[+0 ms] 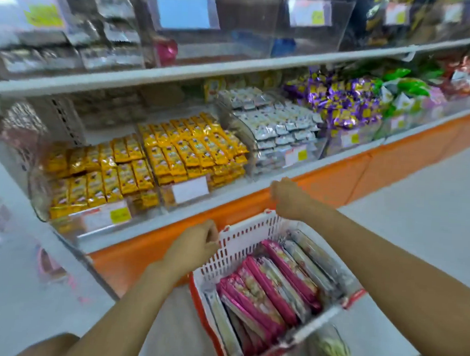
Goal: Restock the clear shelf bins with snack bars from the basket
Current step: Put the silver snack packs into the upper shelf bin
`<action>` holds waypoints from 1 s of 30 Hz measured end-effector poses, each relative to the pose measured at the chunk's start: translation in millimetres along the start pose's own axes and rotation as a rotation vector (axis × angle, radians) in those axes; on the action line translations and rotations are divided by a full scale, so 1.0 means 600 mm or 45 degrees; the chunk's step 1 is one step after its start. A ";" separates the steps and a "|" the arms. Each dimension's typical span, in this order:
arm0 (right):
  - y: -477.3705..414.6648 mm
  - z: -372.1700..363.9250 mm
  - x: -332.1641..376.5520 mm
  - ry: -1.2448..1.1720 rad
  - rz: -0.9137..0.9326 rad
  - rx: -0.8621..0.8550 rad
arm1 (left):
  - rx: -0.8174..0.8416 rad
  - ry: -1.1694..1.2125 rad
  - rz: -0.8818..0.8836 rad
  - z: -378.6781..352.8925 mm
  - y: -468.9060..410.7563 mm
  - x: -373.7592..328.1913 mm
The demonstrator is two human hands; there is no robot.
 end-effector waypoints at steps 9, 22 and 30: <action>-0.017 -0.277 -0.223 -0.222 -0.532 0.196 | 0.340 -0.148 0.153 -0.153 0.000 0.095; -0.051 -0.394 -0.254 0.036 -0.803 0.350 | 0.408 -0.451 0.132 -0.213 -0.053 0.170; -0.069 -0.431 -0.259 -0.364 -0.884 0.312 | 0.314 -0.516 0.114 -0.213 -0.070 0.183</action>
Point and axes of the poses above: each hand's wrist, its own y-axis away from the middle knuckle, its own z-axis out of the back of the hand, x = y × z, the point moved 4 cm from there along -y, towards the middle knuckle, and after that the axes turned 3 degrees about -z, right-handed, at the moved point
